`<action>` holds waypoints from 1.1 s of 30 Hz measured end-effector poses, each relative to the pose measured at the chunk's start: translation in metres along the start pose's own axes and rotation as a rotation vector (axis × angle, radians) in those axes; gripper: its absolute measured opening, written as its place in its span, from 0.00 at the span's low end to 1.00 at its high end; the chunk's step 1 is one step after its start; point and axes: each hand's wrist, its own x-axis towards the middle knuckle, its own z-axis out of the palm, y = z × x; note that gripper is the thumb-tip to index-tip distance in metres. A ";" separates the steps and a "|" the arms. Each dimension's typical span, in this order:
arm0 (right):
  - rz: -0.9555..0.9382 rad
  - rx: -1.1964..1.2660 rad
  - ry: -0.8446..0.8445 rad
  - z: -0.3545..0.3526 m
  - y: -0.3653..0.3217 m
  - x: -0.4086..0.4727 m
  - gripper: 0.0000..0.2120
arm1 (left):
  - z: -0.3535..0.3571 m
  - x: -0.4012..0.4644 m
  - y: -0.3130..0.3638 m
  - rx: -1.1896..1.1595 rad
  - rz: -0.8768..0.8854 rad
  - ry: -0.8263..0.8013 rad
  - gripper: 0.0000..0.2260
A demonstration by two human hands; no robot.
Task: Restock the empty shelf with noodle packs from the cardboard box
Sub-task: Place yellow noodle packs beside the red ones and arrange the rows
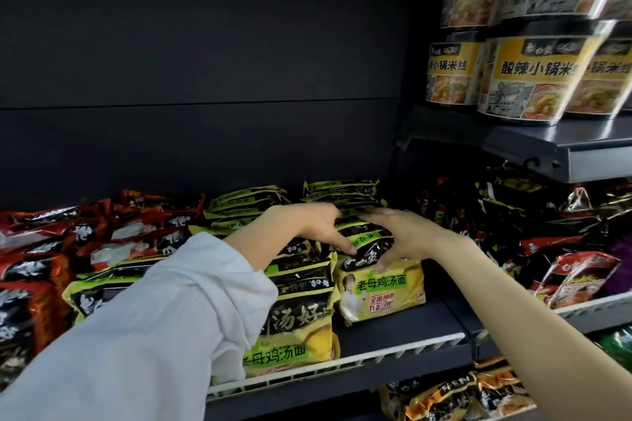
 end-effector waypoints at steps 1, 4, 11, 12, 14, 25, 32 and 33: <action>-0.011 0.020 -0.028 -0.003 0.001 0.002 0.50 | 0.000 -0.001 0.001 0.000 -0.008 -0.007 0.40; -0.033 0.100 -0.065 -0.003 0.003 0.002 0.48 | -0.001 -0.004 0.003 -0.006 -0.023 -0.019 0.38; 0.043 0.023 0.099 0.021 -0.009 -0.003 0.41 | 0.003 -0.015 0.006 -0.067 -0.010 0.037 0.33; 0.044 0.025 0.133 0.021 -0.011 -0.005 0.39 | 0.002 -0.019 0.005 -0.060 -0.002 0.072 0.32; 0.040 0.027 0.197 0.020 -0.015 -0.010 0.37 | 0.000 -0.029 0.003 -0.065 0.013 0.164 0.26; -0.170 0.460 0.526 0.021 -0.087 -0.041 0.18 | 0.002 -0.121 -0.040 -0.201 0.012 0.570 0.10; -0.211 0.177 0.099 0.033 -0.132 -0.053 0.48 | 0.021 -0.170 -0.069 -0.162 -0.020 0.121 0.35; -0.196 0.061 0.076 0.037 -0.135 -0.052 0.52 | 0.027 -0.174 -0.070 -0.113 -0.028 0.051 0.42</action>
